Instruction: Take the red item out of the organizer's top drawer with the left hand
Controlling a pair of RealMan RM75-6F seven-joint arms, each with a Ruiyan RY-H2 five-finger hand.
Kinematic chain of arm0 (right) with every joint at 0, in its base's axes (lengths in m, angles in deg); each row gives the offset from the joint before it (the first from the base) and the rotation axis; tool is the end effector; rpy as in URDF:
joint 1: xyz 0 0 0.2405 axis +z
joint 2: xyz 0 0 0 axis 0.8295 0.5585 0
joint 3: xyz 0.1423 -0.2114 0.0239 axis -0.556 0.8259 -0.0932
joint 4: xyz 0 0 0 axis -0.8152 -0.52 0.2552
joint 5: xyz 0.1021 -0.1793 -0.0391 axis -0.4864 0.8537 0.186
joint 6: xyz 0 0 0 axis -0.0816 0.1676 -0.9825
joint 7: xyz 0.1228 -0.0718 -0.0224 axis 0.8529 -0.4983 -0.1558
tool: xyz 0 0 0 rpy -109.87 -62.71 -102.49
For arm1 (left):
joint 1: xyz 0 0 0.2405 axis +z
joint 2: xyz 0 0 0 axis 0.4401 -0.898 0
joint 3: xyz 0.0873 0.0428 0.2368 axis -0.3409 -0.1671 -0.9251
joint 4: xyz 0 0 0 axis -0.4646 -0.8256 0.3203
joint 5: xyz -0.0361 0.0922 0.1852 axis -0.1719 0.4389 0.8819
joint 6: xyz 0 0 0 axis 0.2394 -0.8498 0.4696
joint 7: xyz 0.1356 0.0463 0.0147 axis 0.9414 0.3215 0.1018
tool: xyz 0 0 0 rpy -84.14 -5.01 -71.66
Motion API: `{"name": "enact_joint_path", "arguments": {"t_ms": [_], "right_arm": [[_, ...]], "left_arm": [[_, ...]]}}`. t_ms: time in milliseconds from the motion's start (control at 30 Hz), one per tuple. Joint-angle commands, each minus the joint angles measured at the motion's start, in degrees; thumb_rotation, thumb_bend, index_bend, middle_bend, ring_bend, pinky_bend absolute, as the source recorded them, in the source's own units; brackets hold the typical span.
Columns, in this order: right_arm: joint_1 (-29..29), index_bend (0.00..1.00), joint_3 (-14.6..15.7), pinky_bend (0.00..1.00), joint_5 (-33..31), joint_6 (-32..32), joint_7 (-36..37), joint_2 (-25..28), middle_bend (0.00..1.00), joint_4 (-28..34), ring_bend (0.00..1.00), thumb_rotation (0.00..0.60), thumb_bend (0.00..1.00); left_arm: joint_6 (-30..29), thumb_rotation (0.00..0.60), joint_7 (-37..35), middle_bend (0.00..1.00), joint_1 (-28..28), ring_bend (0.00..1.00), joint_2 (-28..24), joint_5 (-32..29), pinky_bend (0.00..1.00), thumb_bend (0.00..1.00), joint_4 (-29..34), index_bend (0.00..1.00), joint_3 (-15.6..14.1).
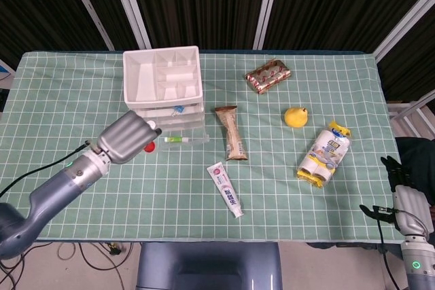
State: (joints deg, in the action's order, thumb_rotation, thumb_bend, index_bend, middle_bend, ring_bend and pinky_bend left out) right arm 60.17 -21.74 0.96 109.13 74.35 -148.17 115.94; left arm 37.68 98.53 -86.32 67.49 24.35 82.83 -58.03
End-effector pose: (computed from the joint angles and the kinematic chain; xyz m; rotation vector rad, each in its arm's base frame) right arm -0.3126 -0.1876 0.1558 1.1742 -1.1571 0.9416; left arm -0.0745 0.3239 0.1432 -2.1964 -0.2708 -0.6245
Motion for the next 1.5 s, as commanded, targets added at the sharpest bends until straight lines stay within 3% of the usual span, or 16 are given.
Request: {"name": "enact_joint_path", "arguments": {"t_ms": [33,200,367,700,967,1200,1500], "right_arm": [[-0.03,0.00,0.03,0.23,0.10,0.14,-0.08,-0.02,0.00,0.02,0.00,0.600,0.06],[-0.12,0.00,0.01,0.23,0.09,0.41,-0.32,-0.05,0.00,0.07,0.00,0.600,0.06],[-0.19,0.00,0.03,0.23,0.15,0.57,-0.42,-0.07,0.00,0.06,0.00,0.600,0.06],[-0.26,0.00,0.03,0.23,0.12,0.53,-0.07,0.08,0.00,0.04,0.00,0.600,0.06],[-0.23,0.00,0.03,0.23,0.17,0.51,-0.03,0.00,0.00,-0.09,0.00,0.600,0.06],[-0.24,0.00,0.01,0.23,0.19,0.58,-0.08,-0.05,0.00,-0.14,0.00,0.600,0.06],[-0.24,0.00,0.03,0.23,0.19,0.56,-0.14,-0.10,0.00,-0.18,0.00,0.600,0.06]], "left_arm": [[-4.43,0.600,-0.80,1.00,7.36,1.00,-2.01,7.73,1.00,0.36,3.93,0.58,-4.54],[-4.64,0.600,-0.86,1.00,11.85,1.00,0.55,12.19,1.00,0.36,1.60,0.58,-7.22],[-4.39,0.600,1.80,1.00,14.11,1.00,6.62,13.55,1.00,0.36,-3.01,0.58,-7.35],[-2.68,0.600,8.13,1.00,16.18,1.00,19.83,9.76,1.00,0.36,-12.85,0.58,-6.41],[-1.25,0.600,11.37,1.00,16.67,1.00,26.71,6.60,1.00,0.35,-18.98,0.58,-5.93],[-0.34,0.600,12.31,1.00,16.77,1.00,30.26,4.08,1.00,0.33,-22.67,0.58,-5.52],[-0.29,0.600,13.39,1.00,16.75,1.00,31.12,2.50,1.00,0.17,-23.46,0.50,-5.54]]}}
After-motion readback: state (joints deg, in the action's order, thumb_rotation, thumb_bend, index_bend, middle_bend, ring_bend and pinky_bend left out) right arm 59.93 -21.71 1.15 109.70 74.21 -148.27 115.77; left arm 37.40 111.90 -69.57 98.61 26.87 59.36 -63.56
